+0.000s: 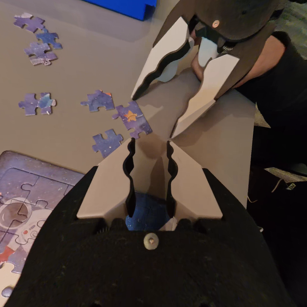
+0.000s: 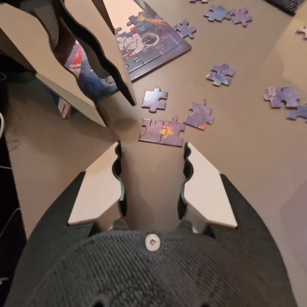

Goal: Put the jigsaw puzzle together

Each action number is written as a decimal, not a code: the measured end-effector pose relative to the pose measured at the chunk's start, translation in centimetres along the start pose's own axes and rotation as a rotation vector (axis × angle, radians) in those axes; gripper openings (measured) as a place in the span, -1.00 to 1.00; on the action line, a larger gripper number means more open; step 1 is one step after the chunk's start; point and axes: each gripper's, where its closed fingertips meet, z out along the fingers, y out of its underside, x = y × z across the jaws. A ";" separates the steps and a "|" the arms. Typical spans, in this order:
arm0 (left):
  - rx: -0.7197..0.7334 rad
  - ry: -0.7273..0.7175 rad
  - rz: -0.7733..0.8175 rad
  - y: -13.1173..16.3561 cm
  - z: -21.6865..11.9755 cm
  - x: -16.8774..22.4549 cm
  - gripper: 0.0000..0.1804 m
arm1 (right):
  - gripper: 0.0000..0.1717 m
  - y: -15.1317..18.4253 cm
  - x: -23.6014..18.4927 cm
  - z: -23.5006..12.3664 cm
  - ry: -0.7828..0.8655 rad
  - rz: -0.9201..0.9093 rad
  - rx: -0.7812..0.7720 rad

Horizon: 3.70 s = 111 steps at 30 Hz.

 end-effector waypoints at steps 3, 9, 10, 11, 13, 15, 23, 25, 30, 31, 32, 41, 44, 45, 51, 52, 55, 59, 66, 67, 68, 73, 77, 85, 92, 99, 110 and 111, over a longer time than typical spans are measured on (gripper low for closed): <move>-0.001 -0.028 -0.008 -0.2 0.3 -0.3 -0.58 | -0.15 0.1 -1.2 -0.4 -0.079 0.022 0.009; -0.072 -0.128 0.031 0.7 0.7 -1.4 -0.55 | -0.39 0.3 -3.6 -1.3 -0.235 0.034 0.023; -0.085 -0.136 0.042 0.9 0.8 -1.5 -0.55 | -0.39 0.1 -3.5 -1.4 -0.230 0.030 0.034; -0.097 -0.137 0.050 1.1 1.0 -1.4 -0.54 | -0.39 0.0 -3.5 -1.5 -0.224 0.028 0.046; -0.105 -0.145 0.068 1.3 1.2 -1.4 -0.53 | -0.39 -0.3 -3.2 -1.7 -0.209 0.029 0.068; -0.104 -0.143 0.080 1.2 1.3 -1.4 -0.53 | -0.39 -0.5 -3.0 -1.8 -0.191 0.029 0.086; -0.103 -0.101 0.093 1.2 1.3 -1.3 -0.70 | -0.36 -0.9 -1.9 -1.7 -0.103 0.022 0.107; -0.106 -0.096 0.108 1.3 1.3 -1.2 -0.70 | -0.30 -0.5 -2.2 -1.4 -0.110 0.004 0.080; -0.100 -0.077 0.168 1.5 1.2 -0.3 -1.00 | -0.21 0.3 -2.8 -0.5 -0.078 -0.088 0.011; -0.101 -0.082 0.177 1.6 1.2 -0.3 -1.00 | -0.20 0.5 -2.7 -0.3 -0.072 -0.093 -0.001; -0.104 -0.086 0.183 1.6 1.2 -0.3 -1.00 | -0.20 0.6 -2.7 -0.2 -0.066 -0.093 -0.009; -0.114 -0.044 0.138 1.7 1.1 -0.1 -1.00 | -0.27 -0.3 -1.9 0.9 -0.086 -0.133 -0.020; -0.109 -0.048 0.126 1.7 1.1 -0.1 -1.00 | -0.44 -0.2 -1.9 0.8 -0.078 -0.143 -0.020; -0.109 -0.045 0.125 1.7 1.1 0.0 -1.00 | -0.50 -0.2 -1.8 0.9 -0.063 -0.153 -0.021; -0.098 -0.055 0.113 1.6 0.4 -0.1 -0.89 | -0.66 0.0 -2.3 0.6 -0.068 -0.170 -0.021; -0.083 -0.053 0.107 1.3 0.1 -0.2 -0.84 | -0.66 0.0 -2.4 0.6 -0.072 -0.177 -0.021; -0.034 -0.029 0.077 0.6 -0.4 -0.1 -0.65 | -0.67 0.1 -2.6 0.6 -0.076 -0.191 -0.020; -0.023 0.010 -0.010 0.8 -0.5 -0.3 -0.44 | -0.67 -0.1 -2.7 0.4 -0.066 -0.213 -0.001; 0.072 0.167 -0.252 -0.2 -0.9 0.3 -0.37 | -0.66 -2.0 -3.5 -0.9 -0.070 -0.262 0.142; 0.088 0.210 -0.289 -0.4 -1.1 0.6 -0.46 | -0.66 -2.3 -3.6 -1.0 -0.069 -0.271 0.165; 0.107 0.257 -0.325 -0.7 -1.3 1.0 -0.56 | -0.66 -2.6 -3.7 -1.2 -0.063 -0.282 0.183; 0.235 0.416 -0.469 -2.2 -2.8 1.1 -1.00 | -0.65 -3.4 -3.7 -1.8 -0.031 -0.311 0.242; 0.277 0.507 -0.537 -2.6 -3.3 1.4 -1.00 | -0.56 -4.0 -3.4 -2.1 -0.017 -0.287 0.291; 0.342 0.567 -0.489 -3.7 -4.2 2.3 -1.00 | -0.46 -4.8 -4.1 -3.3 -0.198 -0.103 0.359; 0.406 0.603 -0.405 -4.9 -5.2 3.4 -1.00 | -0.48 -5.6 -4.8 -4.4 -0.442 0.149 0.410; 0.401 0.503 -0.349 -4.8 -4.9 2.8 -1.00 | -0.99 -5.8 -5.0 -5.2 -0.504 0.178 0.438; 0.397 0.231 -0.110 -4.9 -4.3 2.5 -1.00 | -1.00 -5.7 -3.5 -4.8 -0.472 0.280 0.431; 0.409 0.226 -0.083 -5.1 -4.4 2.7 -1.00 | -1.00 -5.7 -3.5 -4.9 -0.490 0.297 0.437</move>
